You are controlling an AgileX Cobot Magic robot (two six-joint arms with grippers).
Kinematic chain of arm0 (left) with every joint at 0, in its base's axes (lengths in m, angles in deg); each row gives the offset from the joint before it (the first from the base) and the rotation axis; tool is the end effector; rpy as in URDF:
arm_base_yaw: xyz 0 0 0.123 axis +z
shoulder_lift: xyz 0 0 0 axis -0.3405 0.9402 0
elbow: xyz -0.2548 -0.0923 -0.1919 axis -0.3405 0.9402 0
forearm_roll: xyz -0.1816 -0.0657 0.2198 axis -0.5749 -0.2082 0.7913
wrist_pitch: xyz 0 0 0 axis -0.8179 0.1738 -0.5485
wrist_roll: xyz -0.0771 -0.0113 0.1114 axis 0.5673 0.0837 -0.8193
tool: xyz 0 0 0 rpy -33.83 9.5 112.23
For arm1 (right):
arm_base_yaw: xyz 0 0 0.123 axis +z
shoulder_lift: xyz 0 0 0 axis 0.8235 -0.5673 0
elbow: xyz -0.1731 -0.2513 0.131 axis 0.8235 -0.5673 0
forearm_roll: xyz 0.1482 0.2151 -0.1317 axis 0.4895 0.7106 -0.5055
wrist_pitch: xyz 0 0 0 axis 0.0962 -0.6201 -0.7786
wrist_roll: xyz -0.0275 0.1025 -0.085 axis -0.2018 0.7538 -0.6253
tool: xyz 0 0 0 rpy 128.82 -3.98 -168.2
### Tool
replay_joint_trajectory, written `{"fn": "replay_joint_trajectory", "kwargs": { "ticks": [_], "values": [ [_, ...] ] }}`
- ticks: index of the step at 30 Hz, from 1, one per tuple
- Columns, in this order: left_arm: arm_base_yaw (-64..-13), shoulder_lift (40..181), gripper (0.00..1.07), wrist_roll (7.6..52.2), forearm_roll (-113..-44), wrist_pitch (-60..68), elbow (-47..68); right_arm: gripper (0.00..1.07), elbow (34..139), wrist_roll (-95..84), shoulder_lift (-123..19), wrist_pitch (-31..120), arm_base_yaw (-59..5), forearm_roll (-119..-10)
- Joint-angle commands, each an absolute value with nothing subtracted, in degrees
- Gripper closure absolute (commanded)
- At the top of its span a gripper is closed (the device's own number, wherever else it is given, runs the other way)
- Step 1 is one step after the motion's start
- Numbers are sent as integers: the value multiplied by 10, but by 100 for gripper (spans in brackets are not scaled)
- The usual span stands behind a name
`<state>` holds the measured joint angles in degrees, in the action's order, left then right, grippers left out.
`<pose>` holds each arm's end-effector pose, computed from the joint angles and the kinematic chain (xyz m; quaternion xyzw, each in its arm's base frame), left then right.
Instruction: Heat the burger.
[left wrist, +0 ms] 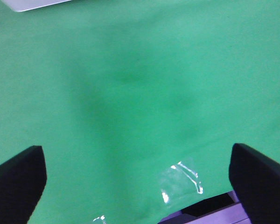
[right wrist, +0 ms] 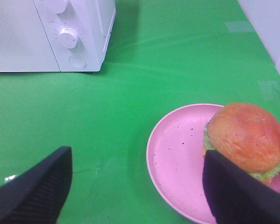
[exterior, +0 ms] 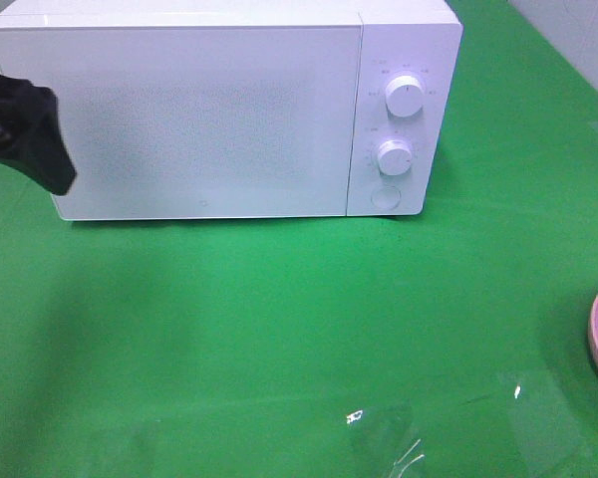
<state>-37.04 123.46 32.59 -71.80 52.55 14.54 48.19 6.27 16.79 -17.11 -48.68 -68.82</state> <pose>0.3068 -0.1117 0.2940 0.1316 0.9741 -0.0890 0.1608 0.0250 -0.0059 0.2869 0.0064 0.8364 0.0302 0.5473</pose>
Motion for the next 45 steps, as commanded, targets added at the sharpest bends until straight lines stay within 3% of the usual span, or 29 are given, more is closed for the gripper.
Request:
{"fn": "replay_joint_trajectory", "kwargs": {
  "ticks": [1,8,16,33,45],
  "values": [
    [-339,1204,6,330,-709,561,143,34,481,64,182,-164,-489,-688],
    [-324,1149,6,337,-686,582,168,34,481,64,182,-164,-489,-688],
    [-324,1056,6,344,-683,559,294,34,481,64,182,-164,-489,-688],
    [-324,863,6,314,-684,501,498,34,481,64,182,-164,-489,-688],
    [-324,714,6,314,-676,521,514,34,481,64,182,-164,-489,-688]
  ]
}}
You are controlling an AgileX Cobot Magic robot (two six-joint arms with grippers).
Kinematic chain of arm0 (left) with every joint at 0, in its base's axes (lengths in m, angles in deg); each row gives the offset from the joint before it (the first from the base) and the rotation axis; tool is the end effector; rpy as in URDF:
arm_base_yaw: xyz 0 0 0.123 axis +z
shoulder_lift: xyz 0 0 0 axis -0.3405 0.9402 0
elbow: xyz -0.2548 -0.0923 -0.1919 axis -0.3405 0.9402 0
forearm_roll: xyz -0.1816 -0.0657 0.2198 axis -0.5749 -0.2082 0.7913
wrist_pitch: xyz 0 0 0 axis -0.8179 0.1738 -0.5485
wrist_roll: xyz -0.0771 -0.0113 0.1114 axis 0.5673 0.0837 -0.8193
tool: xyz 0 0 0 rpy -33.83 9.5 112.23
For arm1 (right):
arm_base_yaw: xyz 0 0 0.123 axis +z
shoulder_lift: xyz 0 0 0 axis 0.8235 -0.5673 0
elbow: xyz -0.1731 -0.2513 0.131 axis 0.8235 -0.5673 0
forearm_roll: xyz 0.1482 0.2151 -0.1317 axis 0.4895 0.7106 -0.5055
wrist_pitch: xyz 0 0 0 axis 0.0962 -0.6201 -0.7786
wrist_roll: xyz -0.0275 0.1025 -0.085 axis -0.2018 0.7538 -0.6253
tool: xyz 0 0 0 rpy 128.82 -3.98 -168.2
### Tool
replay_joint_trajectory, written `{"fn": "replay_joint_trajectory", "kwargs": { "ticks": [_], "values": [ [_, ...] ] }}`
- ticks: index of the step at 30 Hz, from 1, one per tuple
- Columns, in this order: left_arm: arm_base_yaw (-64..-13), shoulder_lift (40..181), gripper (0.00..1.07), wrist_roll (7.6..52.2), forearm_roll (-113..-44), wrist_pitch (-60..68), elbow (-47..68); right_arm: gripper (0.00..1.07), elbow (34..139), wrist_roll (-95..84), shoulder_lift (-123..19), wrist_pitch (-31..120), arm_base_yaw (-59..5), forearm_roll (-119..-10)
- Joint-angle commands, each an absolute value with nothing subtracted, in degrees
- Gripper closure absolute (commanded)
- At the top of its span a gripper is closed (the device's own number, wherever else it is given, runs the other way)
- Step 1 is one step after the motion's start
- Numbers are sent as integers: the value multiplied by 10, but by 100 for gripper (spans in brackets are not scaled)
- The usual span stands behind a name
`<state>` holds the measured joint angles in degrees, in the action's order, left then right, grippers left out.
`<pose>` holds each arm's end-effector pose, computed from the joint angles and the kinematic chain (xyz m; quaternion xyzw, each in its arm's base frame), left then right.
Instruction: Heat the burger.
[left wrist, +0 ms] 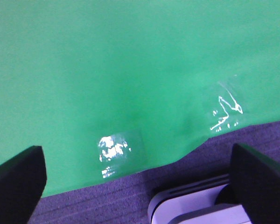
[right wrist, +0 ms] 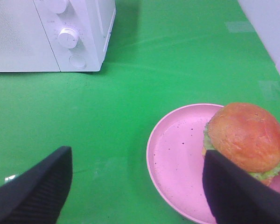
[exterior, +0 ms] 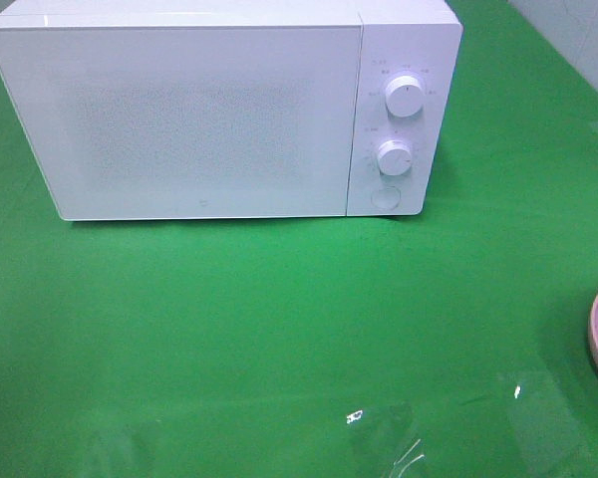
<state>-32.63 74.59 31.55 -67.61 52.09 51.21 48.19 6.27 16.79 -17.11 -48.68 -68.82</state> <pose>0.1028 -0.0312 0.2469 0.1157 0.9526 -0.0581 0.2753 0.0250 -0.0059 0.2869 0.0064 0.8364 0.0302 0.5473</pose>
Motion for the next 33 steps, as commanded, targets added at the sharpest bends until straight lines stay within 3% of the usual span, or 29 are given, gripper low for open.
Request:
{"fn": "replay_joint_trajectory", "kwargs": {
  "ticks": [1,12,18,20,33],
  "values": [
    [-324,704,6,314,-678,521,514,34,481,64,182,-164,-489,-688],
    [-313,534,6,316,-690,519,514,34,481,64,182,-164,-488,-688],
    [-216,432,6,316,-690,519,514,34,481,64,182,-164,-488,-688],
    [-208,413,6,316,-691,519,514,34,481,64,182,-164,-488,-688],
    [-206,404,6,316,-692,519,515,34,481,64,182,-164,-488,-688]
  ]
}}
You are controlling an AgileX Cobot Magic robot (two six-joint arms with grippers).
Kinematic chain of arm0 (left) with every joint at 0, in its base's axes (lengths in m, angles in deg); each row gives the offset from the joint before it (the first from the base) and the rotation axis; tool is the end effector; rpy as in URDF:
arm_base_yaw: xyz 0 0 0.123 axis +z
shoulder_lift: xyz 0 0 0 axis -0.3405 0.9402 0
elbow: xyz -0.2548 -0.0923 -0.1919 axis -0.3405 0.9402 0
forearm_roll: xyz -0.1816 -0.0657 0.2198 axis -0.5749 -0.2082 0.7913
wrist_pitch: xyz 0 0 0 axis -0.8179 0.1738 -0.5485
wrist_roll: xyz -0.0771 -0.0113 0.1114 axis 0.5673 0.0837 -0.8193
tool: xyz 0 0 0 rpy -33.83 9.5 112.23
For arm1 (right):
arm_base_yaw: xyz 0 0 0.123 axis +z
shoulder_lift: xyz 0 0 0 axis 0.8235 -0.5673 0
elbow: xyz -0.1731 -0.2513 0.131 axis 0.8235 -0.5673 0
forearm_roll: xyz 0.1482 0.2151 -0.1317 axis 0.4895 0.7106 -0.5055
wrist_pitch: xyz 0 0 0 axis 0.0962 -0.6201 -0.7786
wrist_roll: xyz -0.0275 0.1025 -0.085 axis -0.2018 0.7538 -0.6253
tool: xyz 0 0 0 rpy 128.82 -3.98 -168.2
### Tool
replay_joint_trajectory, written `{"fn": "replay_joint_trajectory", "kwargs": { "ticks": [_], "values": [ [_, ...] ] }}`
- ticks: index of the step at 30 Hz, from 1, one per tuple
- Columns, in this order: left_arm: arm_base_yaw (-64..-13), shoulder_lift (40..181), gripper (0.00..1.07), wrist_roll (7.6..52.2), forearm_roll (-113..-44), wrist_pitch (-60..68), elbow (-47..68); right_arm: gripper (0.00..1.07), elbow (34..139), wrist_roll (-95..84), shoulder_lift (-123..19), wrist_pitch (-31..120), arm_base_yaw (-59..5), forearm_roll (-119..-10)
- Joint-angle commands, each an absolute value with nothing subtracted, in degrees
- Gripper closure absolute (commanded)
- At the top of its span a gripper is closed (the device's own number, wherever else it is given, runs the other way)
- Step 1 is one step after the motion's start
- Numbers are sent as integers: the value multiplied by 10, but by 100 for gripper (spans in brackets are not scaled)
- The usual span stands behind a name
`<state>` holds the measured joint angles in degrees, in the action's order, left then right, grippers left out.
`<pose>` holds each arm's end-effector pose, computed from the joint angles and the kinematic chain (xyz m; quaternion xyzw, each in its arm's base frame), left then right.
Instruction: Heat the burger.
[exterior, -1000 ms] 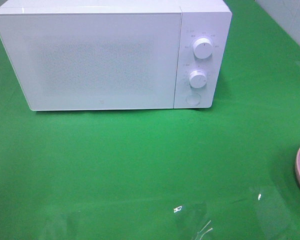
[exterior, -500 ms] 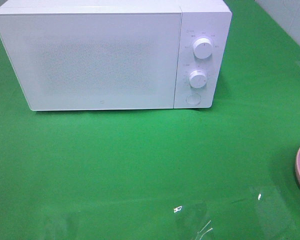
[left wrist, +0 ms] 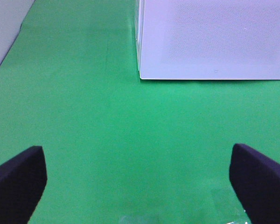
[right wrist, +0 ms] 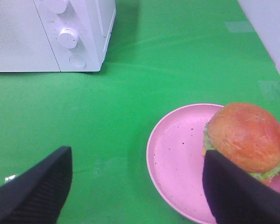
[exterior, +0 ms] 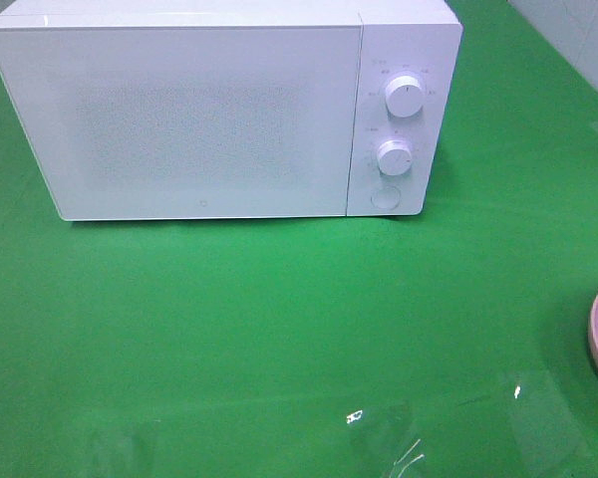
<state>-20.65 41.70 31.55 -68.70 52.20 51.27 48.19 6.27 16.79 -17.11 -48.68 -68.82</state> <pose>0.0225 -0.0103 0.2847 0.0226 0.8414 -0.0365 0.5387 0.0250 -0.0059 0.2869 0.0064 0.8364 0.0302 0.5473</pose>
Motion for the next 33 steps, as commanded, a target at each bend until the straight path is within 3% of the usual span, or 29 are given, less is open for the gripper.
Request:
{"fn": "replay_joint_trajectory", "kwargs": {
  "ticks": [1,33],
  "values": [
    [-206,404,6,316,-692,519,515,34,481,64,182,-164,-488,-688],
    [-206,404,6,314,-690,519,515,34,481,64,182,-164,-488,-688]
  ]
}}
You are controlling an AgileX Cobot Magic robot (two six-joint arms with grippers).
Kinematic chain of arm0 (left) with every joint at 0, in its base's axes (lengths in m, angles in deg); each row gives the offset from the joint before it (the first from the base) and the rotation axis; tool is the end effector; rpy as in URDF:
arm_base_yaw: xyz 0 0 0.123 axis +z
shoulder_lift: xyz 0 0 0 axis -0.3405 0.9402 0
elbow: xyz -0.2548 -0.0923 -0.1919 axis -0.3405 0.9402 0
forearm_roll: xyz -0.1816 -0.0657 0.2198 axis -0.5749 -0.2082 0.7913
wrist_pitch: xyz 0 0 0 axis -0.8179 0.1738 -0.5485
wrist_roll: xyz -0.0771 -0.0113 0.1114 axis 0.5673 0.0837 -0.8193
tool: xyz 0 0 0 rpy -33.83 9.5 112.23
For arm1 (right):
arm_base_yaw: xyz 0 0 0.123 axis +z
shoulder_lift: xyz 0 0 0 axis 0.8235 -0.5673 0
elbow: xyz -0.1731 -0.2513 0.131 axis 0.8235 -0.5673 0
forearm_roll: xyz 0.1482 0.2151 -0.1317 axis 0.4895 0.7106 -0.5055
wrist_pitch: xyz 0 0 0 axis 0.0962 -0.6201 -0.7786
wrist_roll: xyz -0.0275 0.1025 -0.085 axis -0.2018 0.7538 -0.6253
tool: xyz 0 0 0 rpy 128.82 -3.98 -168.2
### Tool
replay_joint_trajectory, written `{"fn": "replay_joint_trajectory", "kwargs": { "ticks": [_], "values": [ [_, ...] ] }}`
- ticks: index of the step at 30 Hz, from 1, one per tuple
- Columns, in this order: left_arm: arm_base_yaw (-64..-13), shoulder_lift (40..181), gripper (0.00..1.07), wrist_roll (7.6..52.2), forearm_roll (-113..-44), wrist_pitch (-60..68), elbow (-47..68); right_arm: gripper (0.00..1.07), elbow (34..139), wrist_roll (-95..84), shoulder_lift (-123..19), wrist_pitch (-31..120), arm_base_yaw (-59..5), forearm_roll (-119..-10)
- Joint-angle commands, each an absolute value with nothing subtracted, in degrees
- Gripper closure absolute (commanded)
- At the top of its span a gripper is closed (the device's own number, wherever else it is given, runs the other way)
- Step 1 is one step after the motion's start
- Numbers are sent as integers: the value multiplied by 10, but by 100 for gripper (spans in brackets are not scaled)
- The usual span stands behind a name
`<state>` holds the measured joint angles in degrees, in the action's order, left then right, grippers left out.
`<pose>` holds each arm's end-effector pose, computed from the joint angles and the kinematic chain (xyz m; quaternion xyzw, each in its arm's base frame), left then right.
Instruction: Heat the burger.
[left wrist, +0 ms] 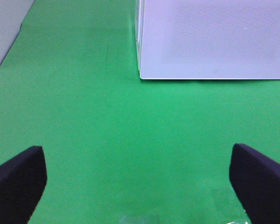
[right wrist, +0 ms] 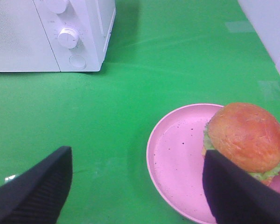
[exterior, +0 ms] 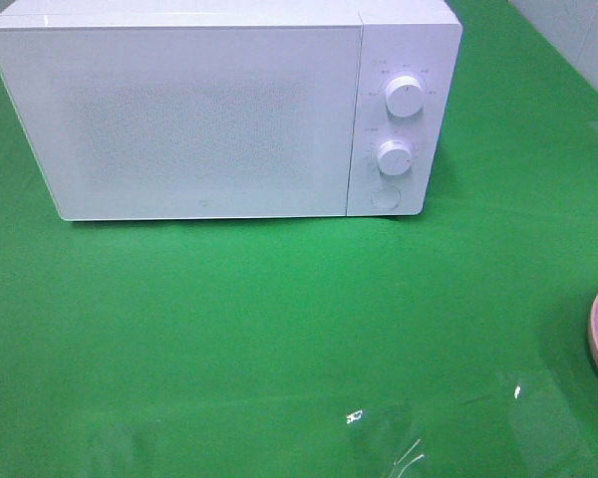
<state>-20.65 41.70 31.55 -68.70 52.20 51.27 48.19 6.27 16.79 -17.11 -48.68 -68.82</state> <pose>0.0225 -0.0103 0.2847 0.0226 0.8414 -0.0365 0.5387 0.0250 -0.0059 0.2869 0.0064 0.8364 0.0302 0.5473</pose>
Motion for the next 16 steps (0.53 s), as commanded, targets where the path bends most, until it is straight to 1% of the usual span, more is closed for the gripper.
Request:
{"fn": "replay_joint_trajectory", "kwargs": {
  "ticks": [1,16],
  "values": [
    [-206,404,6,314,-690,519,515,34,481,64,182,-164,-488,-688],
    [-206,404,6,314,-690,519,515,34,481,64,182,-164,-488,-688]
  ]
}}
